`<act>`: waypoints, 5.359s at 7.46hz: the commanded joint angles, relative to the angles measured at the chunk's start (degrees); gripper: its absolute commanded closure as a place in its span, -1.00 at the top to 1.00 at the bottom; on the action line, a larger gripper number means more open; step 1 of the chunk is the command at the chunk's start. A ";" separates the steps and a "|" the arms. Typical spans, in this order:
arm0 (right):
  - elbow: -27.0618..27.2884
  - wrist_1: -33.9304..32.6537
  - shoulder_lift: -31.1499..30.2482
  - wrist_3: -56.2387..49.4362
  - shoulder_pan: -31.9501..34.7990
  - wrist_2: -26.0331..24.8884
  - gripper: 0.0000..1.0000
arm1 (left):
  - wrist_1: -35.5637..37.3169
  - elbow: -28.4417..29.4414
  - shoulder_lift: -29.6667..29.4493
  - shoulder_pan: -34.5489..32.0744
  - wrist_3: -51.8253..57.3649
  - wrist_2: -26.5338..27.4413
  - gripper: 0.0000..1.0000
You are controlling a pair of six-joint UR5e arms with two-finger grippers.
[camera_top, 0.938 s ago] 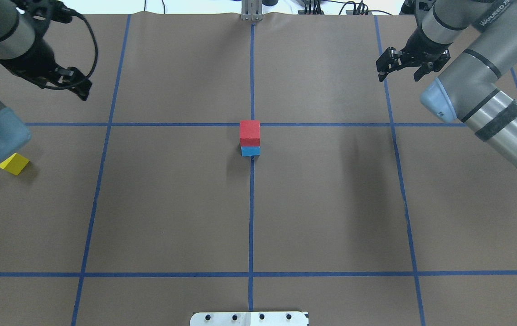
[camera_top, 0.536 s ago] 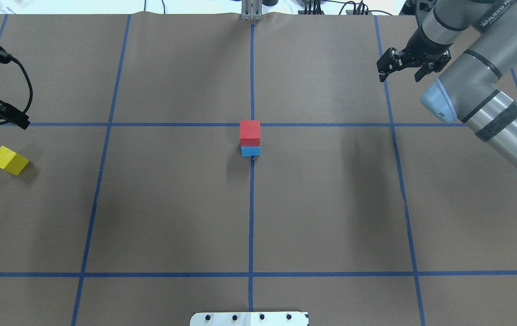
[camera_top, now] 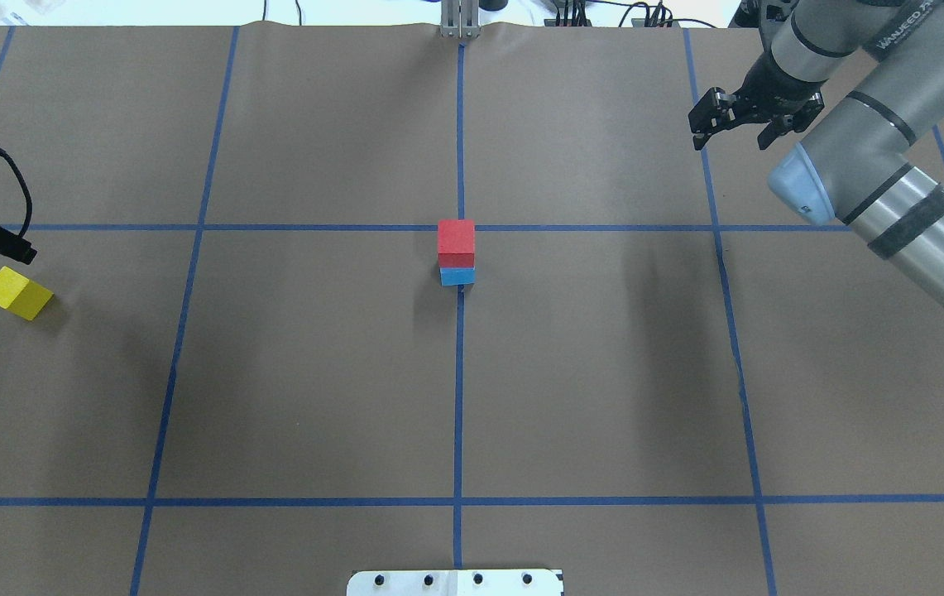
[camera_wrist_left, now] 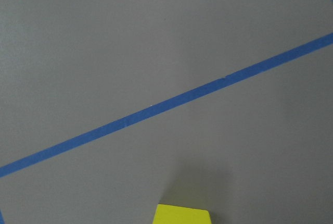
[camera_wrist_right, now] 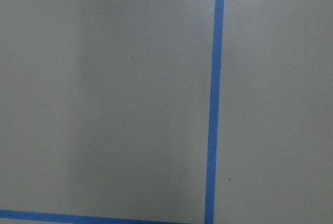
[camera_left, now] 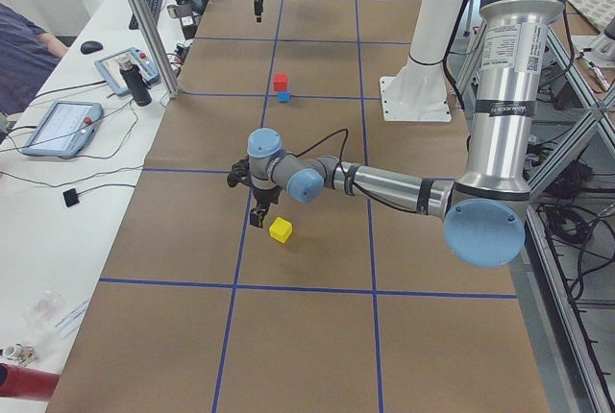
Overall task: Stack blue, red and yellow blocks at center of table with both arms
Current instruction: 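Move the left gripper to the yellow cube and grasp it, then carry the yellow cube with the left gripper onto the red cube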
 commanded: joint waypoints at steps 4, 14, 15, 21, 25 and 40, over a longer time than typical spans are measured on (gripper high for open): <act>-0.15 0.00 -0.61 -0.33 -0.04 -0.10 0.99 | -0.40 2.39 -0.44 0.56 -1.07 -0.11 1.00; -0.06 0.09 -1.23 -0.51 -0.04 -0.10 0.99 | -4.01 6.69 -0.09 5.13 -5.04 0.24 0.99; -0.06 0.09 -1.23 -0.51 -0.04 -0.10 0.99 | -4.09 6.52 0.00 5.04 -4.95 0.07 0.98; 0.20 0.09 -0.88 -0.24 -0.04 -0.19 0.99 | -7.79 5.29 2.90 4.86 -4.69 -0.63 -1.00; 0.29 0.09 -0.97 -0.42 -0.04 -0.10 0.99 | 18.63 -10.40 -6.70 4.34 -6.87 -4.51 -1.00; 0.29 0.09 -1.23 -0.51 0.31 -0.01 0.99 | 27.37 22.07 -59.24 23.94 -54.17 3.93 -1.00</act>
